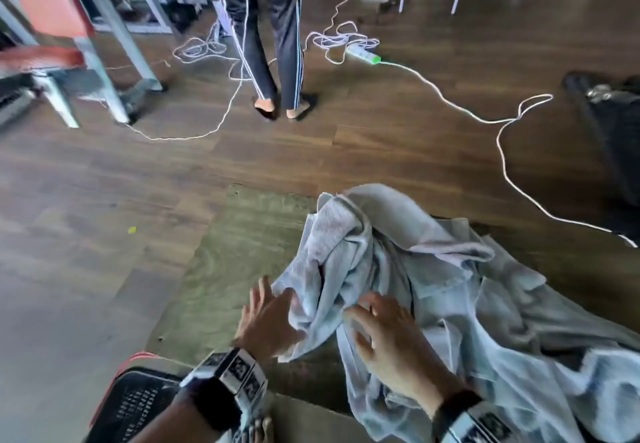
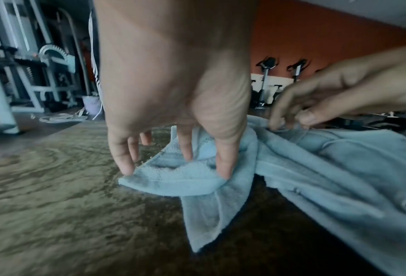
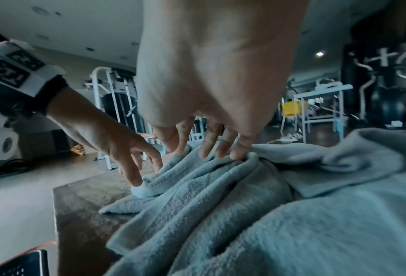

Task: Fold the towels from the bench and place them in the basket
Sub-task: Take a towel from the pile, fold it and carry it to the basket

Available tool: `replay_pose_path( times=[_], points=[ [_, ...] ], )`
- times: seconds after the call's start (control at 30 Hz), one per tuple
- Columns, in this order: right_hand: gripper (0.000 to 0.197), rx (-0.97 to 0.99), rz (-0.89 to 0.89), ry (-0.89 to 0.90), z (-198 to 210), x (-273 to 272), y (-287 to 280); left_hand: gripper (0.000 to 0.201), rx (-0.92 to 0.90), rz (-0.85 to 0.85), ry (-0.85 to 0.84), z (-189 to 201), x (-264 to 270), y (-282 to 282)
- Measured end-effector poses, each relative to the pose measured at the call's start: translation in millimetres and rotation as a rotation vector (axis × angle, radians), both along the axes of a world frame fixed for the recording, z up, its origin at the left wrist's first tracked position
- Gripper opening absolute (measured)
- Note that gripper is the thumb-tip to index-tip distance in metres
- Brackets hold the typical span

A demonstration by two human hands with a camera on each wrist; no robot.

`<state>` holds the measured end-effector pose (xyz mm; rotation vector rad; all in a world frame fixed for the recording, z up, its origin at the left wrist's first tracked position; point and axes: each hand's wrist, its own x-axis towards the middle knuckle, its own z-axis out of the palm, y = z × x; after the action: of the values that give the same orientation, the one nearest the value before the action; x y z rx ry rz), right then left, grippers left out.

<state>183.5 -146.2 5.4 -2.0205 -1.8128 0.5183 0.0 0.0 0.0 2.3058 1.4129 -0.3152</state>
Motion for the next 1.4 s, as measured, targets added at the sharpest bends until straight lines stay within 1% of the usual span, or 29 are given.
replay_pose_path(
  times=[0.03, 0.07, 0.1, 0.2, 0.23, 0.3, 0.37, 0.43, 0.47, 0.5, 0.53, 0.57, 0.6, 0.63, 0.67, 0.7, 0.77, 0.8, 0.83, 0.9, 0.93, 1.0, 1.1, 1.2, 1.27, 1.3, 1.33, 1.37, 1.4],
  points=[
    [0.040, -0.002, 0.035, -0.033, -7.3, -4.5, 5.8, 0.040, 0.001, -0.044, 0.032, -2.8, 0.1, 0.5],
    [0.045, -0.014, 0.061, -0.073, -10.3, -9.2, 10.0, 0.033, 0.020, -0.063, 0.026, -6.2, -0.7, 0.9],
    [0.048, -0.009, 0.085, -0.122, -15.6, -12.9, 15.3, 0.029, 0.017, -0.079, -0.018, -10.8, -1.7, 5.1],
    [0.051, 0.022, 0.070, -0.152, -21.4, -22.8, 24.3, 0.015, -0.071, -0.082, -0.305, -6.1, 0.9, 11.1],
    [0.051, 0.049, 0.049, -0.143, -20.7, -23.8, 23.4, 0.017, -0.096, -0.081, -0.418, 0.7, 2.2, 9.6],
    [0.051, 0.096, 0.000, -0.106, -12.9, -26.4, 18.0, 0.024, -0.014, -0.049, -0.597, 22.0, 3.4, 1.3],
    [0.047, 0.155, -0.048, -0.035, 6.8, -32.5, 9.4, 0.017, 0.022, -0.044, -0.703, 45.6, 2.4, -7.4],
    [0.031, 0.241, -0.094, 0.047, 29.5, -42.4, -0.2, 0.013, 0.034, -0.102, -0.763, 76.6, -2.7, -26.2],
    [0.023, 0.292, -0.117, 0.056, 41.9, -47.0, -4.2, 0.012, 0.077, -0.148, -0.787, 91.7, -3.7, -37.0],
    [0.020, 0.357, -0.136, 0.055, 52.0, -48.5, -6.2, 0.011, 0.147, -0.225, -0.817, 103.9, -4.9, -42.4],
    [0.013, 0.379, -0.164, 0.071, 65.2, -50.0, -10.3, 0.012, 0.223, -0.288, -0.808, 118.5, -6.9, -47.8],
    [0.007, 0.399, -0.180, 0.099, 76.7, -50.0, -14.4, 0.017, 0.229, -0.298, -0.799, 133.5, -9.0, -52.9],
    [0.019, 0.407, -0.219, 0.135, 88.3, -49.1, -18.0, 0.024, 0.209, -0.289, -0.757, 147.4, -13.9, -55.0],
    [0.025, 0.435, -0.250, 0.173, 101.6, -49.0, -27.2, 0.029, 0.230, -0.326, -0.740, 162.7, -21.2, -58.6],
    [0.025, 0.450, -0.289, 0.208, 112.8, -46.7, -32.0, 0.027, 0.261, -0.352, -0.720, 173.8, -27.2, -57.0],
    [0.022, 0.486, -0.320, 0.217, 124.5, -44.1, -37.6, 0.023, 0.303, -0.406, -0.752, 187.1, -33.9, -56.3],
    [0.013, 0.558, -0.309, 0.186, 145.4, -42.0, -50.6, 0.013, 0.333, -0.383, -0.804, 206.7, -46.6, -53.1],
    [0.007, 0.569, -0.286, 0.150, 153.8, -41.2, -58.4, 0.005, 0.343, -0.325, -0.818, 218.2, -52.8, -56.0],
    [0.008, 0.566, -0.255, 0.093, 160.1, -40.1, -67.0, 0.003, 0.348, -0.288, -0.835, 226.8, -59.5, -56.1],
    [0.026, 0.497, -0.241, -0.050, 168.9, -37.7, -86.3, 0.017, 0.355, -0.250, -0.863, 240.9, -72.2, -58.6],
    [0.030, 0.453, -0.265, -0.097, 171.4, -35.4, -94.3, 0.021, 0.372, -0.241, -0.867, 245.5, -78.2, -61.0],
    [0.025, 0.436, -0.301, -0.137, 171.7, -26.2, -106.0, 0.021, 0.413, -0.228, -0.880, 247.3, -87.1, -62.5],
    [0.011, 0.538, -0.381, -0.116, 173.1, -14.4, -111.0, 0.008, 0.442, -0.192, -0.916, 240.8, -99.8, -61.4],
    [0.017, 0.657, -0.392, -0.059, 175.1, -11.2, -110.4, 0.005, 0.409, -0.129, -1.017, 234.4, -110.4, -67.0],
    [0.023, 0.697, -0.355, -0.060, 169.5, -13.0, -107.4, 0.011, 0.355, -0.109, -1.017, 224.5, -112.2, -72.8],
    [0.029, 0.680, -0.333, -0.049, 164.2, -12.5, -105.6, 0.013, 0.319, -0.104, -1.004, 214.4, -111.4, -72.1],
    [0.035, 0.608, -0.303, -0.022, 156.2, -9.5, -102.6, 0.012, 0.265, -0.101, -0.975, 204.0, -110.2, -72.2],
    [0.038, 0.474, -0.271, 0.031, 148.0, -6.5, -100.1, 0.016, 0.194, -0.102, -0.927, 188.9, -109.2, -67.1],
    [0.037, 0.268, -0.239, 0.074, 137.6, -1.3, -97.2, 0.025, 0.127, -0.103, -0.820, 174.7, -108.3, -62.7]
  ],
)
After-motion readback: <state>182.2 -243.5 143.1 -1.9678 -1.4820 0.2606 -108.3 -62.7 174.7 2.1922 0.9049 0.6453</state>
